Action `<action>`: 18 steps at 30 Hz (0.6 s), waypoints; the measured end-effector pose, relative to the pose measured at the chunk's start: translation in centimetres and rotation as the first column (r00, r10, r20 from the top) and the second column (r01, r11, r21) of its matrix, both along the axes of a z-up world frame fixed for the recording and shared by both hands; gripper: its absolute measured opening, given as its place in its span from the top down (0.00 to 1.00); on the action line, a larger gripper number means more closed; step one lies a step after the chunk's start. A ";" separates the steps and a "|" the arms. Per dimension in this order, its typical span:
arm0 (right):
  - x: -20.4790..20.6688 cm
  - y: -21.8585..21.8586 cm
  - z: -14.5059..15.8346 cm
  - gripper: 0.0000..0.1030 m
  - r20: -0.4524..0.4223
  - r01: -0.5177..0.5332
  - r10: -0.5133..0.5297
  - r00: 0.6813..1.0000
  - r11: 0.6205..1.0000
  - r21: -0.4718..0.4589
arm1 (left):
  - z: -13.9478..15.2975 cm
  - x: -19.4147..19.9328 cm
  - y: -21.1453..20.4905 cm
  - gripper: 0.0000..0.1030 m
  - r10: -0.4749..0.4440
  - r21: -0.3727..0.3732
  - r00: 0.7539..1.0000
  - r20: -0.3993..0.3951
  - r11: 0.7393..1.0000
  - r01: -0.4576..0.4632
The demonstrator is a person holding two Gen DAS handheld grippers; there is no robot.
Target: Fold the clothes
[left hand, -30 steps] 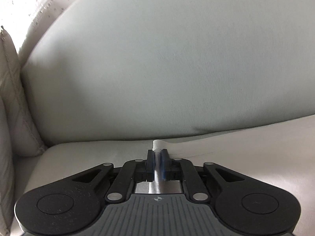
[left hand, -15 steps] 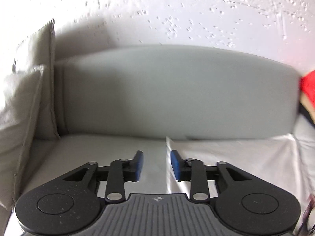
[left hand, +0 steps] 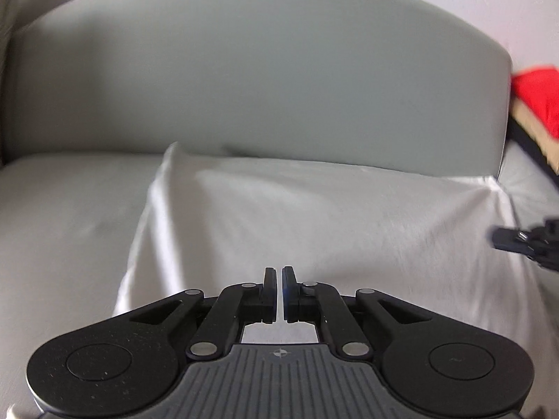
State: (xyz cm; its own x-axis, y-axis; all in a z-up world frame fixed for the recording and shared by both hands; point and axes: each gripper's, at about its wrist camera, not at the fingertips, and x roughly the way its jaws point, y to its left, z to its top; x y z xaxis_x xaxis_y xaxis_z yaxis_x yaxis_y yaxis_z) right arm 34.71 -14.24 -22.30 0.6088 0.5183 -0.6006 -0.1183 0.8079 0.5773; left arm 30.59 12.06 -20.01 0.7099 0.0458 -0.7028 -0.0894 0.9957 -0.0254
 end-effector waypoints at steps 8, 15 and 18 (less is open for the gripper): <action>0.4 -5.4 -0.4 1.00 0.137 0.384 -0.359 0.923 0.861 -0.333 | -1.0 -0.6 6.4 0.90 0.316 0.262 0.948 -0.038 0.919 -0.295; -3.5 -5.9 3.5 0.93 0.136 0.332 -0.304 0.943 0.893 -0.306 | 1.0 -3.8 10.5 0.93 0.352 0.158 0.934 -0.068 0.928 -0.338; -6.2 -5.5 4.9 0.91 0.094 0.232 -0.219 0.971 0.959 -0.165 | 2.5 -6.5 8.6 0.92 0.207 0.021 0.978 -0.005 0.978 -0.207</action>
